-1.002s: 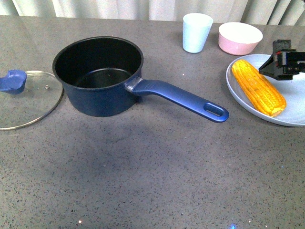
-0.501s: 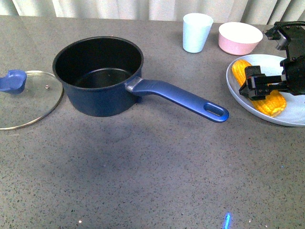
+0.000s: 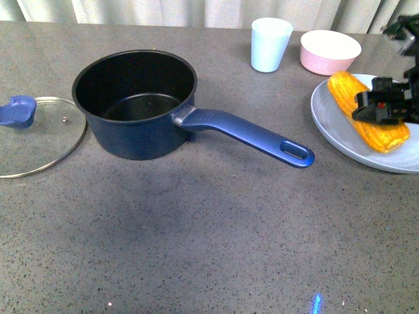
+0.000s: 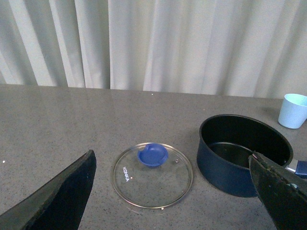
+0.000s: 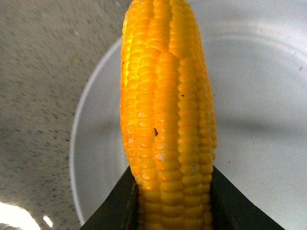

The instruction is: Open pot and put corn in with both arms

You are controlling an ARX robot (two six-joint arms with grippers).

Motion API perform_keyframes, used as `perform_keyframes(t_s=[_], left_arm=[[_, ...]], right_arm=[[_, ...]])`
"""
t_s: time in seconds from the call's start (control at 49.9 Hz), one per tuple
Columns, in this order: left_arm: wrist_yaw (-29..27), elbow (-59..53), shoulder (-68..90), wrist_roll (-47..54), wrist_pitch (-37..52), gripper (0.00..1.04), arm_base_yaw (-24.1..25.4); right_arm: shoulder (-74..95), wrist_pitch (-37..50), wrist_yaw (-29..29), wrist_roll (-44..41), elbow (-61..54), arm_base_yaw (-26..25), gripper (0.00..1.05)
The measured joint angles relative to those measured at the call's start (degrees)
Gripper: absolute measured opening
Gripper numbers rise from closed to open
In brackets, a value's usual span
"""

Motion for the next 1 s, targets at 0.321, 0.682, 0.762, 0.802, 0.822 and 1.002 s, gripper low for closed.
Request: perform_keyframes(t_s=[0.321, 0.682, 0.762, 0.802, 0.822, 1.002], left_arm=[[0.0, 0.0, 0.0, 0.0, 0.0, 0.96, 0.0], [0.0, 0.0, 0.0, 0.0, 0.0, 0.96, 0.0], [0.0, 0.0, 0.0, 0.0, 0.0, 0.96, 0.0], [0.0, 0.0, 0.0, 0.0, 0.0, 0.96, 0.0], [0.0, 0.0, 0.0, 0.0, 0.0, 0.96, 0.0], [0.0, 0.0, 0.0, 0.0, 0.0, 0.96, 0.0]], right_arm=[[-7.4, -2.8, -0.7, -0.9, 5.2, 11.5, 0.22], [7.4, -8.1, -0.3, -1.3, 24.8, 26.0, 0.20], [10.3, -9.7, -0.2, -1.4, 29.0, 27.5, 0.20], [11.6, -10.4, -0.2, -1.4, 30.9, 28.1, 0.20], [11.8, -10.5, -0.2, -1.4, 31.3, 28.3, 0.20], [15.5, -12.3, -0.3, -1.5, 37.2, 30.1, 0.19]])
